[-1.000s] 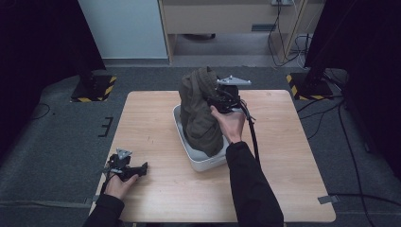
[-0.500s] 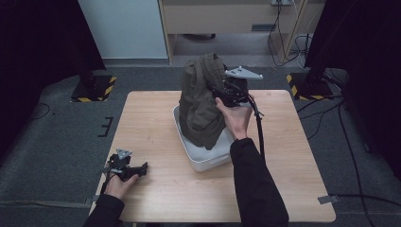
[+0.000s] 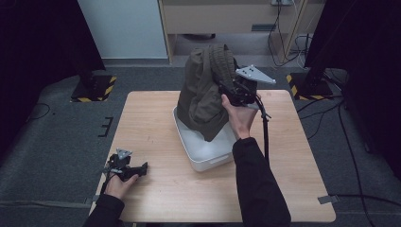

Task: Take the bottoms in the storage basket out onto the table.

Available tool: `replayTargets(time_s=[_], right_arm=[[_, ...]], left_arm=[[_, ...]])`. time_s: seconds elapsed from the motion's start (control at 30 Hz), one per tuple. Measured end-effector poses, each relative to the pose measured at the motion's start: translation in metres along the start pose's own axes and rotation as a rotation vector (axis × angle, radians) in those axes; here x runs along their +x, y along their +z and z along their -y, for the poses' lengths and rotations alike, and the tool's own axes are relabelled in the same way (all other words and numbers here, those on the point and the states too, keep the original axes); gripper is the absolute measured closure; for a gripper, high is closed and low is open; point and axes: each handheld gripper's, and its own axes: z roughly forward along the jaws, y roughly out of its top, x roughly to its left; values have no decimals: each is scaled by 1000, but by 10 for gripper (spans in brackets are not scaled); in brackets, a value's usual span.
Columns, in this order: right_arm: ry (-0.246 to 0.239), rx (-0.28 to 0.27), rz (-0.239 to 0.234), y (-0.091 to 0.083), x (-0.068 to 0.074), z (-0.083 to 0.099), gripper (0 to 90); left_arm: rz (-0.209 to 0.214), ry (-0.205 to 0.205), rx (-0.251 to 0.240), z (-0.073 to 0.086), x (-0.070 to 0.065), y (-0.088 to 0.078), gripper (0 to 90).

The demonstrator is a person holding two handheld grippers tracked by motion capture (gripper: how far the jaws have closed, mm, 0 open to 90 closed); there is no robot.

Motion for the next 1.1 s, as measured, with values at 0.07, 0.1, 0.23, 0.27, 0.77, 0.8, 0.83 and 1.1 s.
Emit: replayTargets(time_s=[0.07,0.1,0.23,0.27,0.77,0.8,0.83,1.1], right_arm=[[-1,-28,2,-4,-1,-2,693],[-1,-42,2,-6,-1,-3,693],[-5,-88,0,-12,-3,-8,693],[-7,-98,1,-15,-3,-9,693],[-12,-197,-5,-41,-13,-28,693],[-15,-203,-3,-43,-14,-29,693],[-13,-209,-1,-45,-15,-30,693],[-32,-272,19,-61,-20,-46,693]], left_arm=[[0,0,0,0,0,0,0],[0,0,0,0,0,0,0],[0,0,0,0,0,0,0],[0,0,0,0,0,0,0],[0,-1,0,0,0,0,0],[-1,-1,0,0,0,0,0],[-1,-1,0,0,0,0,0],[0,-1,0,0,0,0,0]])
